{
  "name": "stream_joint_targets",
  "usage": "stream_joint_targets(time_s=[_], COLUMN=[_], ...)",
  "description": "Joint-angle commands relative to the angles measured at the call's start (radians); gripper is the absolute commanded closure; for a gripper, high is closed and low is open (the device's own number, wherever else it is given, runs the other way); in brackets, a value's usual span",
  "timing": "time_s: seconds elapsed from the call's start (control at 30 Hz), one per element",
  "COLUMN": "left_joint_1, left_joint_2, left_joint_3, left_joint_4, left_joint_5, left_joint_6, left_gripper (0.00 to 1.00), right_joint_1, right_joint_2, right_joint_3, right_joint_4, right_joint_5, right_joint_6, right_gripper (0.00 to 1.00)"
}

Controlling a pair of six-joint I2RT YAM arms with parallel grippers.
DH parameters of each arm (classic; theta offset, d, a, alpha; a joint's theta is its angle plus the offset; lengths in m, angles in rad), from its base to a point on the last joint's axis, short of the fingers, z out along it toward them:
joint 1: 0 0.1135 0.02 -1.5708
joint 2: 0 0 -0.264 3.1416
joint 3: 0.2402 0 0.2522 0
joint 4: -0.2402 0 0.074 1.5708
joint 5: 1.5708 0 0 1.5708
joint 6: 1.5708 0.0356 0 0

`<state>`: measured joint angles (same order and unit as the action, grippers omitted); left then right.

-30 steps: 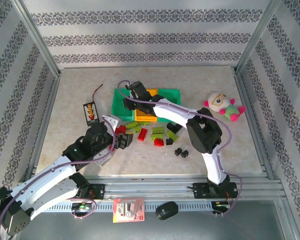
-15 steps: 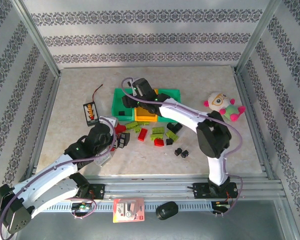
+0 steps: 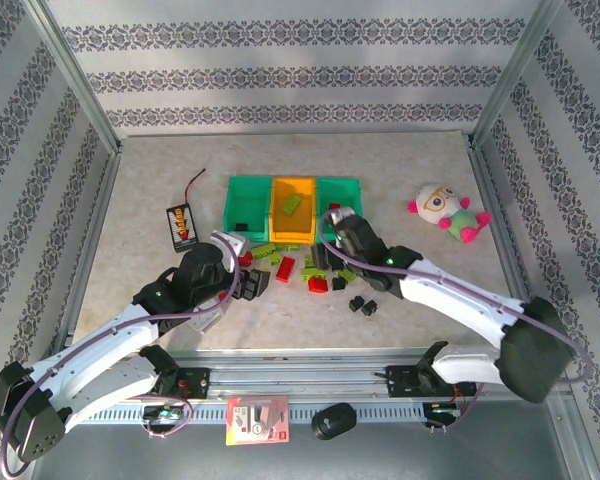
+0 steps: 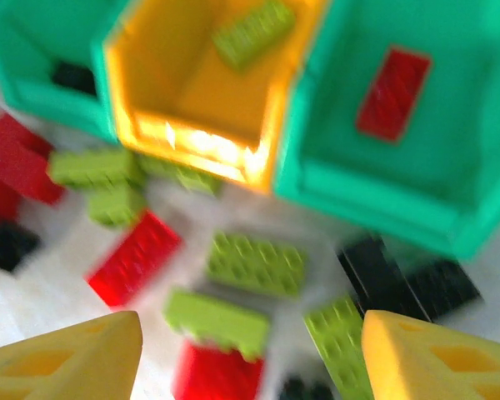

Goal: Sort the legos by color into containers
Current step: Place the lego in the container, then pick up the lego from the bottom-center of the table.

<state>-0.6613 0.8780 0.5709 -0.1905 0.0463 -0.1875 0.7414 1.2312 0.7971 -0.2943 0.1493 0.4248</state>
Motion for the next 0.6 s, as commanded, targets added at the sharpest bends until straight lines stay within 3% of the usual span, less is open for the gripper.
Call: stream_joint_targets(time_s=[0.0,0.27,0.57], left_joint_1=[-0.009,-0.010,-0.009], left_joint_2=[0.021,0.070,0.044], left_joint_3=[-0.010,-0.005,-0.017], left_joint_4=[0.116,0.159,0.141], left_joint_5=[0.135,0.198,0.192], left_joint_6=[0.108,0.149,0.164], left_gripper=[0.01,0.01,0.01], right_joint_1=[-0.006,0.007,0.014], right_joint_2=[-0.074,0.002,0.188], right_joint_3=[-0.079,-0.065,0.005], right_joint_4=[-0.181,-0.374,-0.404], right_joint_5=[0.000,-0.055,-0.049], right_joint_6=[0.053,0.039,0.040], right_gripper=[0.28,0.26,0.41])
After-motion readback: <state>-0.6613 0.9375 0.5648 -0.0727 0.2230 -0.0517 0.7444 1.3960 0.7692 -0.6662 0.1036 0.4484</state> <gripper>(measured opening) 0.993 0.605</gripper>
